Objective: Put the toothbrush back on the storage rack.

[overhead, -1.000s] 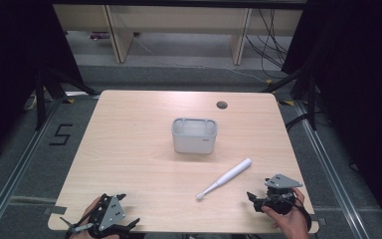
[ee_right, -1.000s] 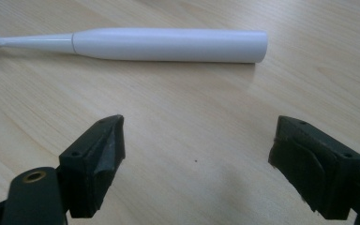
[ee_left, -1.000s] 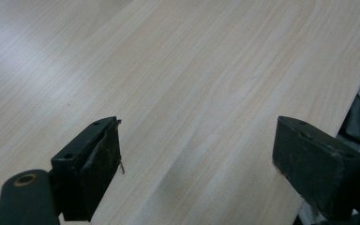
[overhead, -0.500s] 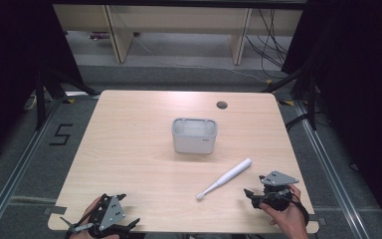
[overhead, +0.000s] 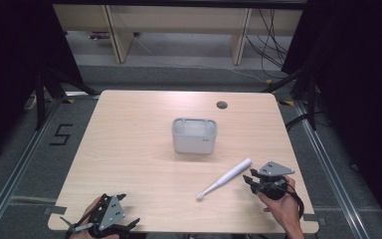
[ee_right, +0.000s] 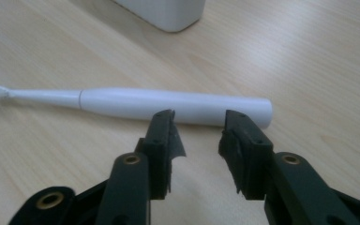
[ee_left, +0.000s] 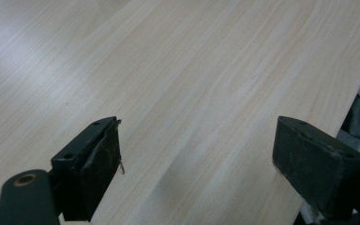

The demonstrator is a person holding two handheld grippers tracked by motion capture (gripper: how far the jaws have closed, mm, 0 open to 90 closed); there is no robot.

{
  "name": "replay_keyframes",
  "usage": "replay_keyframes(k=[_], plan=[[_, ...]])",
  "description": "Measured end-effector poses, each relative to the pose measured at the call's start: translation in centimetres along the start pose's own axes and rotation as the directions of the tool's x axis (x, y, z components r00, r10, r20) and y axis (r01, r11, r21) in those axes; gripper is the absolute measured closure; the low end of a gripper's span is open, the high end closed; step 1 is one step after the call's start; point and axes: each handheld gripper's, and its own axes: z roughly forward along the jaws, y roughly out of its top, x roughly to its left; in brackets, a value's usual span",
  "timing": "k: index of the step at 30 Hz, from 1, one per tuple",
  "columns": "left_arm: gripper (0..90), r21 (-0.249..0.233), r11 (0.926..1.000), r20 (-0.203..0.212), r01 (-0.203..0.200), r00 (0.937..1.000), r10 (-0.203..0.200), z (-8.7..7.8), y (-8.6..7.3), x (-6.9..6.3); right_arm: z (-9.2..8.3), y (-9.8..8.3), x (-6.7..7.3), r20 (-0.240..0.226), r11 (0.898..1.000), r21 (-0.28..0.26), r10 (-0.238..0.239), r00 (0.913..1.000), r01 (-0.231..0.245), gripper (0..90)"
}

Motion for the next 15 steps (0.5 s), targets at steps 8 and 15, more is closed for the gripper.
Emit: replay_keyframes(k=[8,15], plan=[[15.0,0.000,1.0000,-0.001,-0.001,1.0000,0.001,0.0,0.0,0.0,1.8,2.0,-0.6,0.012,1.000,-0.024,-0.003,0.9999,0.003,86.3],[15.1,-0.004,1.0000,0.008,0.007,0.9999,-0.007,-0.1,0.0,0.0,3.4,2.9,-1.7,0.020,1.000,-0.022,-0.004,0.9998,0.005,90.0]])
